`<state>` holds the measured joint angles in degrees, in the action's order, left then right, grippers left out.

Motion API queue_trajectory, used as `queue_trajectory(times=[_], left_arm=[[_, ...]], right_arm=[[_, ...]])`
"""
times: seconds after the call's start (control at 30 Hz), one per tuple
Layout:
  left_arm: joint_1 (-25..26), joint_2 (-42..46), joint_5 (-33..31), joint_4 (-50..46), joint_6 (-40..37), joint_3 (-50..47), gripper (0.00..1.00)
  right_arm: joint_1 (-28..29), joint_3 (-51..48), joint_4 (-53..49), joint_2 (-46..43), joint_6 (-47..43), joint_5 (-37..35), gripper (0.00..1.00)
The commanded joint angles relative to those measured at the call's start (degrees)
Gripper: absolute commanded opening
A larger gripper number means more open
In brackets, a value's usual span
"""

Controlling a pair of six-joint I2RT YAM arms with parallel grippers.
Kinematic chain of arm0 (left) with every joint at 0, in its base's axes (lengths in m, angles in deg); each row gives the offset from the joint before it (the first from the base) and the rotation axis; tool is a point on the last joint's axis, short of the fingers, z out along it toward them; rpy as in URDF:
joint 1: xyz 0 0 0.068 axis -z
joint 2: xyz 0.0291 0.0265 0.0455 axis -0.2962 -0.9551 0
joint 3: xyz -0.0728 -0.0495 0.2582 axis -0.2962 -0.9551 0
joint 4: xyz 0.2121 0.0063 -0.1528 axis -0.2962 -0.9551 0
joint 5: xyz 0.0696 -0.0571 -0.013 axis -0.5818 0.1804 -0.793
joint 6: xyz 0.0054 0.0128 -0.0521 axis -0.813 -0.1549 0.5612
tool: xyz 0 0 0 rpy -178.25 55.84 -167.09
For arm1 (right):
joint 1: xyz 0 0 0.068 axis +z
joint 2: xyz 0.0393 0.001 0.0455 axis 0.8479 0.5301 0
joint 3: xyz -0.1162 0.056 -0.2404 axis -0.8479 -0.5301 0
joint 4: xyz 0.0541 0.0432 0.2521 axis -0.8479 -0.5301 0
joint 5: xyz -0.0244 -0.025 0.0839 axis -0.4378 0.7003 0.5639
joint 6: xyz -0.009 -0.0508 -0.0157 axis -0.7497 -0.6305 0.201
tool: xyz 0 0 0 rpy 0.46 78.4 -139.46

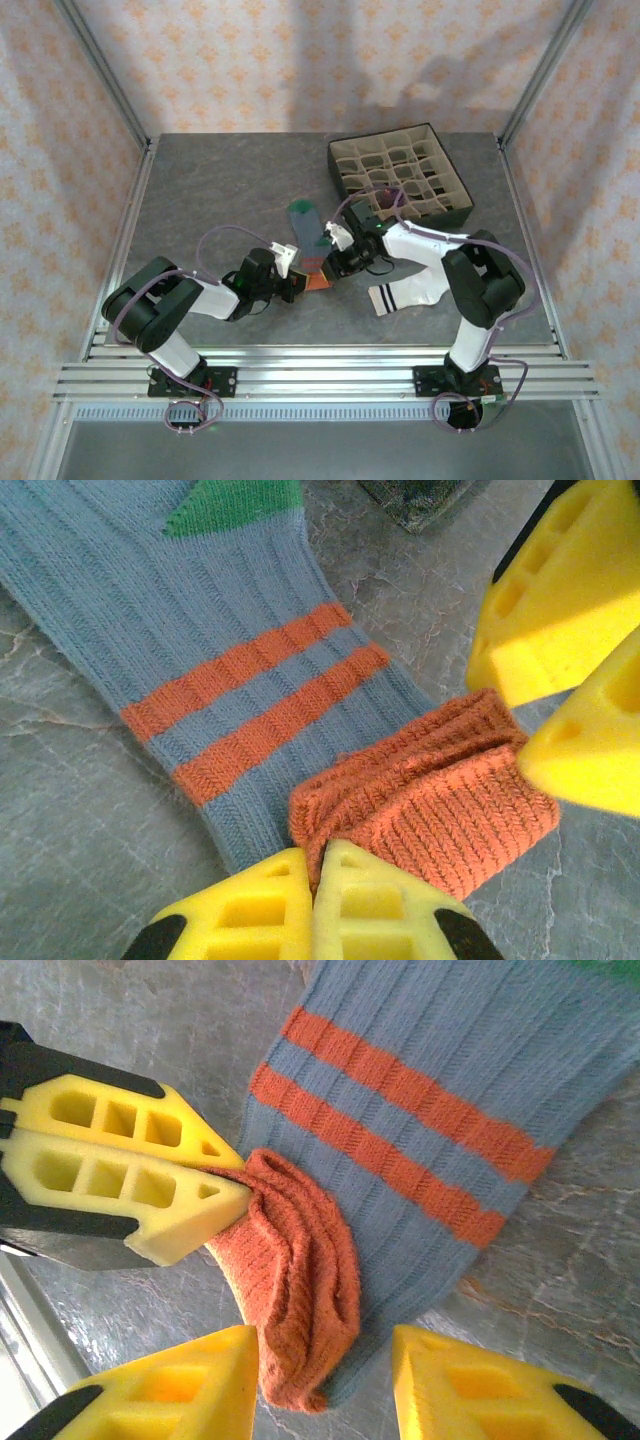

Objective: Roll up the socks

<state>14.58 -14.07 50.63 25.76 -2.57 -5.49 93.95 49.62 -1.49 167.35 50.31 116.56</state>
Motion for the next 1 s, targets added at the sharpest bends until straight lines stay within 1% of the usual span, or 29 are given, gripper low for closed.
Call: queue_trajectory(times=[0.0,0.13,0.2,0.27,0.3,0.37,0.43,0.47,0.53,0.57,0.6,0.67,0.8,0.87,0.97], left_arm=[[-0.5,-0.4,-3.3,-5.4,0.8,0.4,0.00],[-0.5,0.9,-3.2,-6.3,-0.6,0.4,0.04],[-0.5,2.9,-2.6,-6.5,-3.4,0.0,0.08],[-0.5,6.0,-2.1,-8.3,-7.2,0.1,0.14],[-0.5,8.2,-1.6,-10.4,-9.9,0.6,0.18],[-0.5,12.5,-0.5,-15.8,-15.7,2.3,0.21],[-0.4,16.7,0.1,-22.4,-21.2,4.4,0.22],[-0.4,18.7,-0.2,-25.6,-24.1,5.7,0.26],[-0.3,21.3,-3.0,-31.7,-27.8,8.1,0.30],[-0.3,22.0,-4.3,-31.8,-27.3,8.8,0.33],[-0.3,22.6,-4.3,-31.8,-28.5,9.1,0.33],[0.2,22.8,-1.8,-31.4,-31.8,9.0,0.33],[3.5,23.0,-3.1,-30.8,-38.4,8.8,0.33],[5.7,23.2,-5.4,-30.7,-42.4,8.8,0.33],[9.4,23.0,-12.1,-31.5,-50.1,9.1,0.33]], right_arm=[[0.9,1.7,0.5,2.5,1.1,-2.6,0.37],[1.4,3.7,-2.3,5.3,2.4,-7.2,0.29],[1.4,4.8,-4.4,6.9,3.3,-9.5,0.22],[1.4,5.9,-6.6,8.2,3.6,-10.8,0.16],[1.4,6.5,-7.8,8.7,3.7,-11.3,0.14],[1.3,7.4,-9.7,9.4,3.5,-12.0,0.11],[1.3,8.2,-11.1,10.1,3.5,-12.2,0.11],[1.3,8.6,-11.7,10.4,3.5,-12.2,0.10],[1.3,9.4,-12.7,11.0,3.6,-11.9,0.11],[1.3,9.9,-13.2,11.4,3.7,-12.1,0.11],[1.3,10.5,-13.9,11.7,3.7,-12.1,0.10],[1.1,11.5,-15.3,12.3,3.6,-12.3,0.10],[0.6,13.1,-17.5,13.2,3.1,-11.9,0.09],[0.1,13.4,-18.1,13.3,2.8,-11.2,0.09],[-0.6,13.5,-18.9,13.3,2.4,-10.6,0.08]])
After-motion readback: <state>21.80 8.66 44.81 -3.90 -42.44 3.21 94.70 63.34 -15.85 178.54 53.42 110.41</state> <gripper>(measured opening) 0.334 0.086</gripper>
